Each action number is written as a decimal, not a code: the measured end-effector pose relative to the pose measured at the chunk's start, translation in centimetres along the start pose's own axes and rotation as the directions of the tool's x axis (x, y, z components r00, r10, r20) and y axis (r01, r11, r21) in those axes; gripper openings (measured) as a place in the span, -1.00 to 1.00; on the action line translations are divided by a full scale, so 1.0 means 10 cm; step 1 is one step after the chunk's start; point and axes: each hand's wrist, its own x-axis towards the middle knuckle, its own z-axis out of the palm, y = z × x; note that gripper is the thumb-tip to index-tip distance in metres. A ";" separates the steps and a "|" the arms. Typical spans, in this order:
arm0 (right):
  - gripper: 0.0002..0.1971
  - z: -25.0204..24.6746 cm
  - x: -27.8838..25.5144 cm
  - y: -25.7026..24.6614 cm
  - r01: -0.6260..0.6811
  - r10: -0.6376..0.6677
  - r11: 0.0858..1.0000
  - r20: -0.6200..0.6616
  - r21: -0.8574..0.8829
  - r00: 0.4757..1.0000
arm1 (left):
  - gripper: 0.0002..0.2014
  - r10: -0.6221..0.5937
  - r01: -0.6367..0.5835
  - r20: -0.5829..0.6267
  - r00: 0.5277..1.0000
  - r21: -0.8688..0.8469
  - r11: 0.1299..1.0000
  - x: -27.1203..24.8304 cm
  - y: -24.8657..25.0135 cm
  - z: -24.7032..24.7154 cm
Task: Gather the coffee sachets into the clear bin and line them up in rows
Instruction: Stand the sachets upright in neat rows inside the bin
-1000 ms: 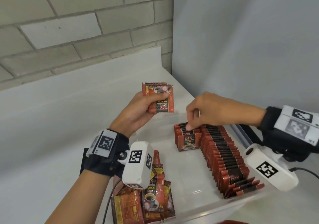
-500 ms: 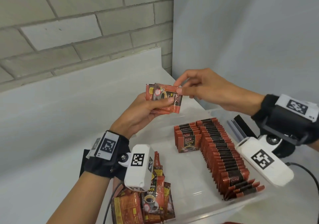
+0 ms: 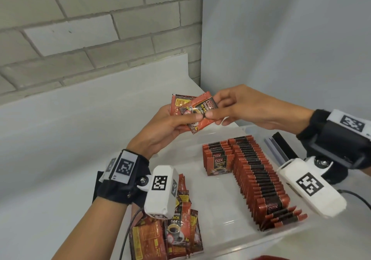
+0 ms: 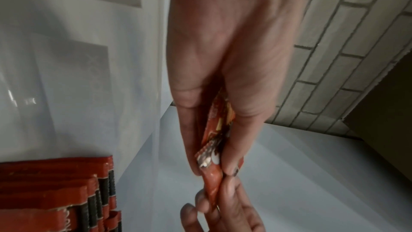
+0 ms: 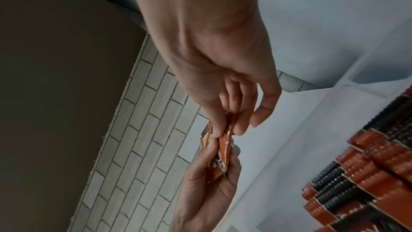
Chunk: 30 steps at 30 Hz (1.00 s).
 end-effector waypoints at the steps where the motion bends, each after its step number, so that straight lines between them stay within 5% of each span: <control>1: -0.86 0.00 -0.01 0.02 0.001 -0.001 1.000 0.016 0.007 1.000 | -0.55 -0.001 0.001 0.001 1.000 0.002 1.000 0.00 0.00 0.00; 5: -0.86 -0.06 -0.08 0.06 0.002 0.009 0.995 0.105 -0.098 0.994 | -0.57 -0.006 0.001 -0.072 0.997 -0.072 0.997 0.01 0.05 -0.01; 8: -0.91 -0.04 -0.16 0.12 0.039 0.042 0.940 0.228 -0.340 0.973 | -0.61 -0.015 0.000 -0.113 0.993 -0.131 0.991 0.02 0.06 -0.02; 14: -0.81 0.20 -0.18 0.24 0.200 -0.013 0.570 0.235 -0.797 0.972 | -0.70 -0.037 0.018 -0.132 0.991 -0.144 0.989 0.03 0.05 0.00; 30: -0.43 0.44 -0.17 0.18 0.271 0.073 0.152 0.285 -0.950 0.956 | -0.83 -0.047 0.019 -0.135 0.990 -0.197 0.980 0.06 0.02 -0.02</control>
